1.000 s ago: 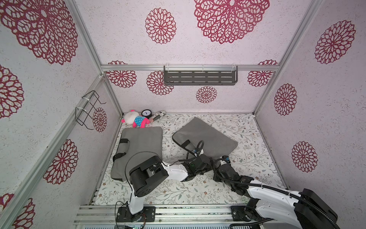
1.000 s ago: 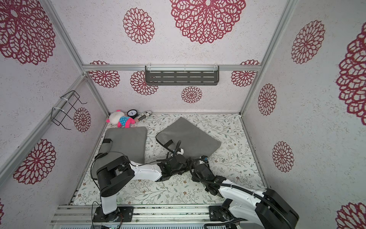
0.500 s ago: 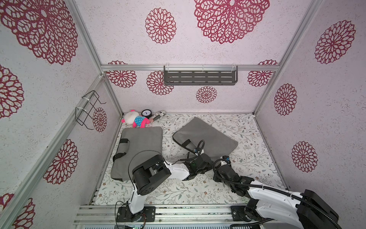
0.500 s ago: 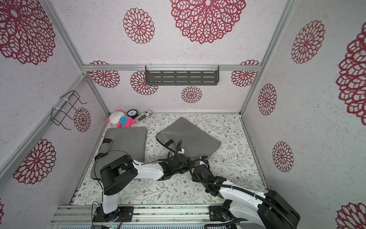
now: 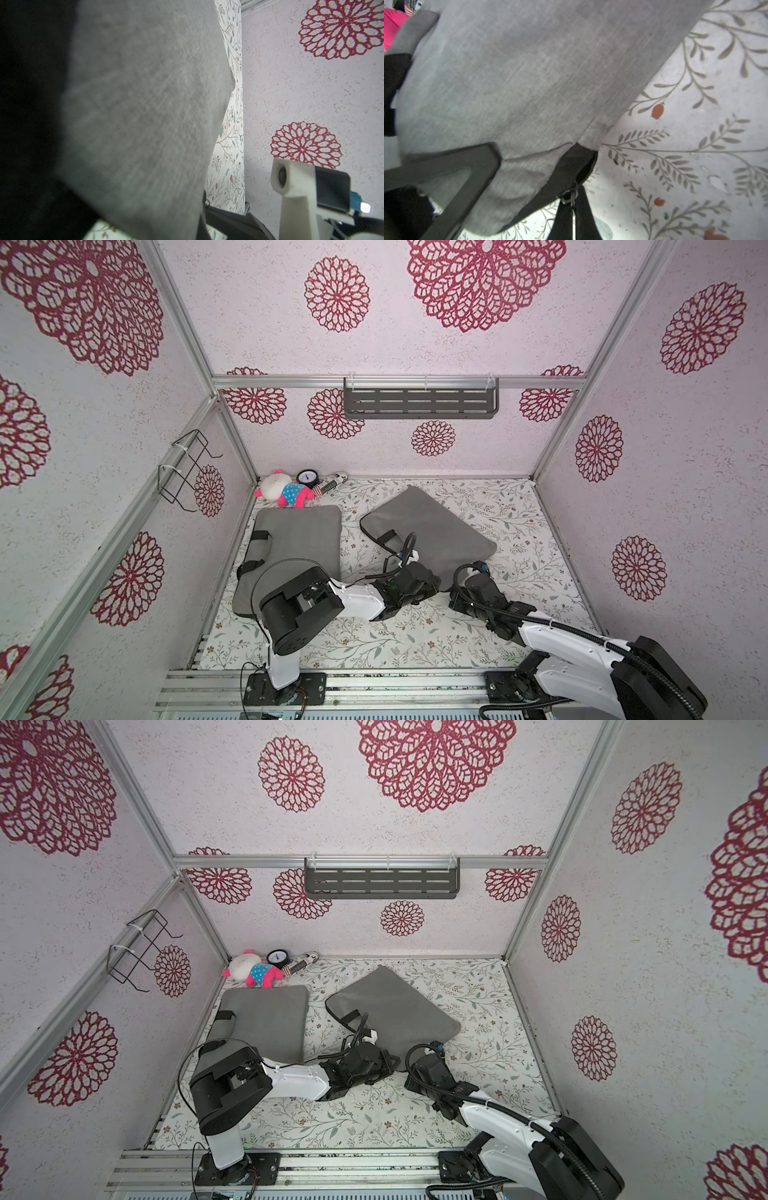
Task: Put the mouse into the laptop bag
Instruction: Zip the zipper on the zippered laptop bag.
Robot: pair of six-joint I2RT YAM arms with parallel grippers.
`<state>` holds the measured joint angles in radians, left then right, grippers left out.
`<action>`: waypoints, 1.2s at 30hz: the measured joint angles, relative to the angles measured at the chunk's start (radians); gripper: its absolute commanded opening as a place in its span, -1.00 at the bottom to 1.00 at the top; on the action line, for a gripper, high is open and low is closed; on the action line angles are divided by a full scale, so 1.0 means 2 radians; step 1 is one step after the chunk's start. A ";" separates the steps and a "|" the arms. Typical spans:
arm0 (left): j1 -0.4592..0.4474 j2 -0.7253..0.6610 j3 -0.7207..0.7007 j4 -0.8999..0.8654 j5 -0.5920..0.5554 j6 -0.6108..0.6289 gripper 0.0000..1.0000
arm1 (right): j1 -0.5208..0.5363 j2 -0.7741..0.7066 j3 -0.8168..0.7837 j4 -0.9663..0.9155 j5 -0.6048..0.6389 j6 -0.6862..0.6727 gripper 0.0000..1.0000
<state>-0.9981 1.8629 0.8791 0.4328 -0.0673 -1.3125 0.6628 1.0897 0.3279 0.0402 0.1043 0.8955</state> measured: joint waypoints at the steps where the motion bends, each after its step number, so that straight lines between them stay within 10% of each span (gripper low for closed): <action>1: 0.002 0.000 -0.001 0.002 0.005 0.000 -1.00 | -0.004 0.002 0.000 0.002 -0.003 -0.001 -1.00; 25: 0.059 -0.018 -0.042 0.041 0.088 0.023 -1.00 | -0.004 0.079 0.043 0.010 -0.002 0.003 -1.00; 31: 0.068 -0.015 -0.024 0.006 0.080 0.031 -0.93 | -0.031 0.051 0.039 -0.046 0.056 0.010 0.57; 36: 0.085 0.000 0.010 -0.030 0.065 0.037 -0.86 | -0.048 -0.035 0.045 -0.135 0.112 0.020 0.92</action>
<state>-0.8284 1.8626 0.8982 0.3729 0.0635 -1.2381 0.5659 1.0195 0.4175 -0.2302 0.3286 0.9360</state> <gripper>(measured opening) 0.077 0.917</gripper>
